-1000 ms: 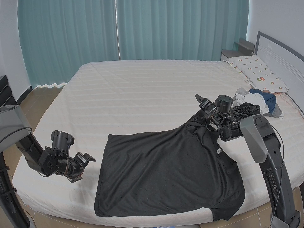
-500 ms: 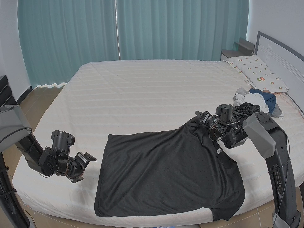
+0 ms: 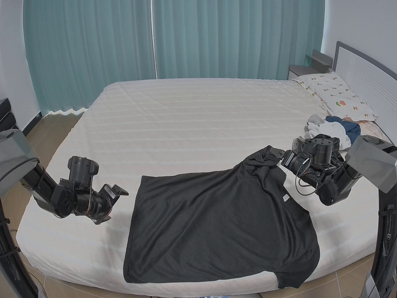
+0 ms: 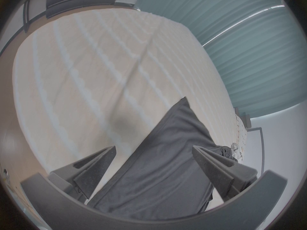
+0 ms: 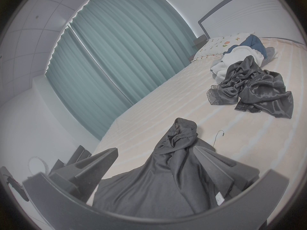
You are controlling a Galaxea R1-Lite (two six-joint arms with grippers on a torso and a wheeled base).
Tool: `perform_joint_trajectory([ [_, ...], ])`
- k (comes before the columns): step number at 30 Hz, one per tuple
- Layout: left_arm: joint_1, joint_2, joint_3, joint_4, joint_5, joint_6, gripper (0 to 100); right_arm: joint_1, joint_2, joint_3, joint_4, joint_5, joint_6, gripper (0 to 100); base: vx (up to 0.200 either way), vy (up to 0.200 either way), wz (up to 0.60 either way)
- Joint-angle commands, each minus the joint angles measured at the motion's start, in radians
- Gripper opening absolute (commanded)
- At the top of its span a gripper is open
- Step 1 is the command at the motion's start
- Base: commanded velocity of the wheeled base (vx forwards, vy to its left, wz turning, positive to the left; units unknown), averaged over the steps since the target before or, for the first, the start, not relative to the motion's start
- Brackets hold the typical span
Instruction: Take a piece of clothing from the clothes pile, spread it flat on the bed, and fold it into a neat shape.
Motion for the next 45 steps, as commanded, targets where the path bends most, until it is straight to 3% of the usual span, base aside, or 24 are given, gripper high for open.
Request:
perform_joint_trajectory([
  [1, -0.001, 0.079, -0.26, 0.126, 0.003, 0.065, 100, -0.017, -0.163, 0.177, -0.047, 0.032, 0.058, 100, 0.0, 0.0, 0.0],
  [13, -0.028, 0.462, -0.814, 0.269, 0.001, 0.1, 100, 0.017, -0.143, 0.311, -0.096, 0.032, 0.08, 100, 0.0, 0.0, 0.0],
  [17, -0.034, 0.528, -0.94, 0.307, 0.001, 0.103, 100, 0.029, -0.141, 0.332, -0.107, 0.032, 0.083, 100, 0.0, 0.0, 0.0],
  [30, -0.025, 0.616, -1.069, 0.312, 0.052, 0.106, 100, 0.04, -0.14, 0.352, -0.105, 0.021, 0.083, 100, 0.0, 0.0, 0.0],
  [45, -0.034, 0.643, -1.072, 0.312, 0.052, 0.168, 100, 0.031, -0.112, 0.339, -0.108, 0.019, 0.081, 100, 0.0, 0.0, 0.0],
])
